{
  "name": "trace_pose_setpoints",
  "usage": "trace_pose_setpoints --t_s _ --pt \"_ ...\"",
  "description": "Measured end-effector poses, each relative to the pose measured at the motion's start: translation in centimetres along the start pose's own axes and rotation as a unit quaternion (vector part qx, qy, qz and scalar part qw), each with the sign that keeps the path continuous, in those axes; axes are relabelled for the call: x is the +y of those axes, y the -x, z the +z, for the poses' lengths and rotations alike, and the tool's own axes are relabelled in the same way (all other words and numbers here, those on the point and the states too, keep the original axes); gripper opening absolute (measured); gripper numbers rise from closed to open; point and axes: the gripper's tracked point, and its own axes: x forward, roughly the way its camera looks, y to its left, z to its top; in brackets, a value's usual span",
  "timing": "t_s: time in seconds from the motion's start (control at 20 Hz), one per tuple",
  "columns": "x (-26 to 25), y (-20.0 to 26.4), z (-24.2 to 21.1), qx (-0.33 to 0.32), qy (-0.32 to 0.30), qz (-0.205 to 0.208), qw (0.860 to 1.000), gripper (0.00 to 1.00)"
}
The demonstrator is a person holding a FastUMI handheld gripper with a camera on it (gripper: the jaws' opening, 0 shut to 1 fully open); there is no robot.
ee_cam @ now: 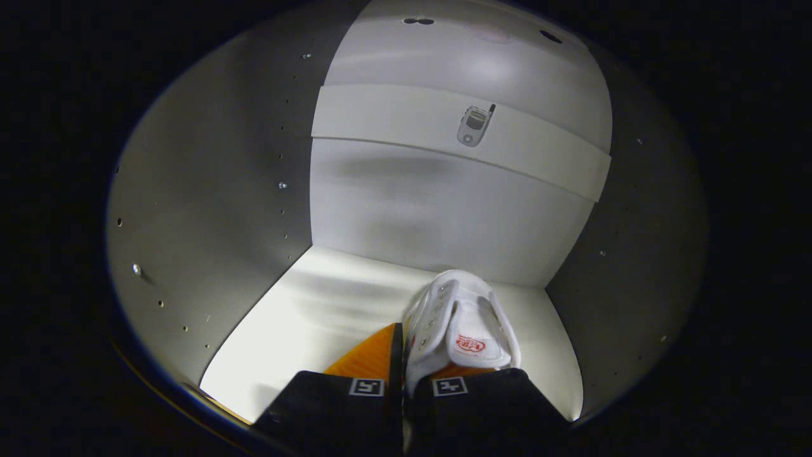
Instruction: Open the shoe cabinet door, grab the shoes and put them into the shoe cabinet, then close the shoe cabinet door.
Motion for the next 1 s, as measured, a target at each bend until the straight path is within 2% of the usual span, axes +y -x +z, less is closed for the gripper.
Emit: trace_pose_setpoints --t_s 0.05,0.1,0.15,0.3,0.4,0.5,0.75,1.0 --pt "0.4 0.8 0.0 0.002 -0.013 0.008 1.0 0.16" --pt "0.9 1.7 0.3 -0.001 -0.027 0.018 0.999 0.31" --pt "1.3 3.0 0.4 -0.001 -0.04 0.027 0.999 0.4" --pt "2.0 7.4 0.8 -0.011 -0.073 0.039 0.996 0.89" --pt "1.7 10.9 1.3 -0.038 -0.086 0.035 0.995 0.97" --pt "1.6 15.2 1.7 -0.072 -0.094 0.033 0.992 1.0" --pt "0.0 28.7 2.4 -0.182 -0.115 -0.003 0.977 0.99" --pt "-1.6 41.7 -0.6 -0.242 -0.094 -0.042 0.965 0.98"
